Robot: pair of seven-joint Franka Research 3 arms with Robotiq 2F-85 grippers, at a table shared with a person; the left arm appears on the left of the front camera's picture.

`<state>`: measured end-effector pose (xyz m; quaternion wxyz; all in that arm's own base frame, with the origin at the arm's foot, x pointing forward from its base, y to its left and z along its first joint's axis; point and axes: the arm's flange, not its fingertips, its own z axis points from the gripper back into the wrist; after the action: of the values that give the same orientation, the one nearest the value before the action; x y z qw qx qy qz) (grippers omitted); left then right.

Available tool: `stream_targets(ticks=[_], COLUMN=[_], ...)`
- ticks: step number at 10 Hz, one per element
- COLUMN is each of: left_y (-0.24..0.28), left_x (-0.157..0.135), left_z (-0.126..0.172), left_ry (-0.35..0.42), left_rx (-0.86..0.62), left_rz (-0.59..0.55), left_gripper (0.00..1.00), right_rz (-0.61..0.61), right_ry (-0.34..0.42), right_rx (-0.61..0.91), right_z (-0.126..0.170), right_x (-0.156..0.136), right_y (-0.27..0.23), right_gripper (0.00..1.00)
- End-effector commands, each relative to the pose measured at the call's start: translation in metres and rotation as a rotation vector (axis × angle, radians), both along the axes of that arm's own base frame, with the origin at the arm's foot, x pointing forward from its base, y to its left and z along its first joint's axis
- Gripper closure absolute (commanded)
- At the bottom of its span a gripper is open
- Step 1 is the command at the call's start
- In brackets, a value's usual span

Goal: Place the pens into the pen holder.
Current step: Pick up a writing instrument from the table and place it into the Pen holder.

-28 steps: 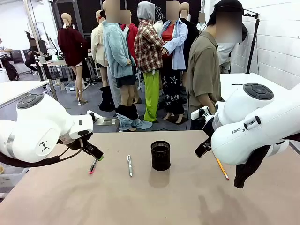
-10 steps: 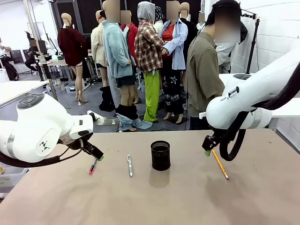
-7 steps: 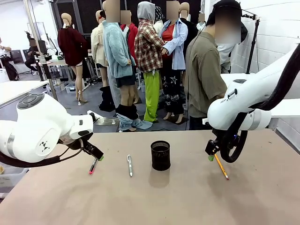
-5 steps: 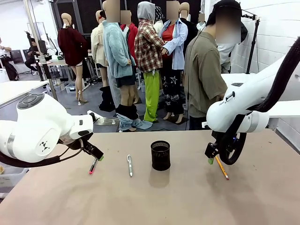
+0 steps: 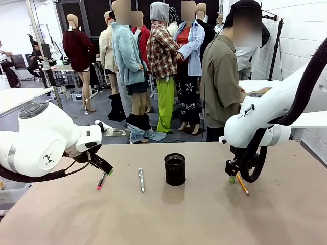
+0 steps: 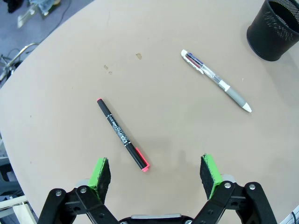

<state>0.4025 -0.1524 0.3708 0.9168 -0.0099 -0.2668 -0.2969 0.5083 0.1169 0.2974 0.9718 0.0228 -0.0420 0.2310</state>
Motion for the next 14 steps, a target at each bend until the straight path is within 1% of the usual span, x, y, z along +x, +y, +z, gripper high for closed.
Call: stream_targets(ticks=[1,2,3,8,9,10,11,12,13,14], left_y=[0.001,0.001,0.001,0.001,0.001,0.001,0.001,0.001,0.001,0.001], left_x=[0.000,0.000,0.000,0.000,0.000,0.000,0.000,0.000,0.000,0.000], left_z=[0.000,0.000,0.000,0.000,0.000,0.000,0.000,0.000,0.000,0.000], left_ry=[0.000,0.000,0.000,0.000,0.000,0.000,0.000,0.000,0.000,0.000], left_rx=[-0.002,-0.002,-0.002,-0.002,-0.002,-0.002,-0.002,-0.002,-0.002,-0.002], left_rz=[0.003,0.003,0.003,0.003,0.003,0.003,0.003,0.003,0.003,0.003], left_gripper=[0.00,0.00,0.00,0.00,0.00,0.00,0.00,0.00,0.00,0.00], right_rz=[-0.017,-0.016,-0.011,0.071,0.117,0.192,0.307,0.395,0.458,0.527], right_ry=[0.020,0.028,0.038,0.063,0.058,0.041,-0.013,-0.072,-0.125,-0.200], right_rx=[-0.032,-0.034,-0.032,-0.094,-0.075,-0.012,0.073,0.131,0.187,0.243], right_z=[-0.001,-0.001,0.000,0.012,0.018,0.026,0.036,0.046,0.056,0.067], right_x=[0.003,0.003,0.004,0.001,-0.001,-0.003,-0.006,-0.008,-0.009,-0.011], right_y=[0.002,0.003,0.003,0.020,0.023,0.022,0.018,0.013,0.010,0.011], right_gripper=[0.73,0.93,1.00,1.00,1.00,1.00,1.00,1.00,1.00,1.00])
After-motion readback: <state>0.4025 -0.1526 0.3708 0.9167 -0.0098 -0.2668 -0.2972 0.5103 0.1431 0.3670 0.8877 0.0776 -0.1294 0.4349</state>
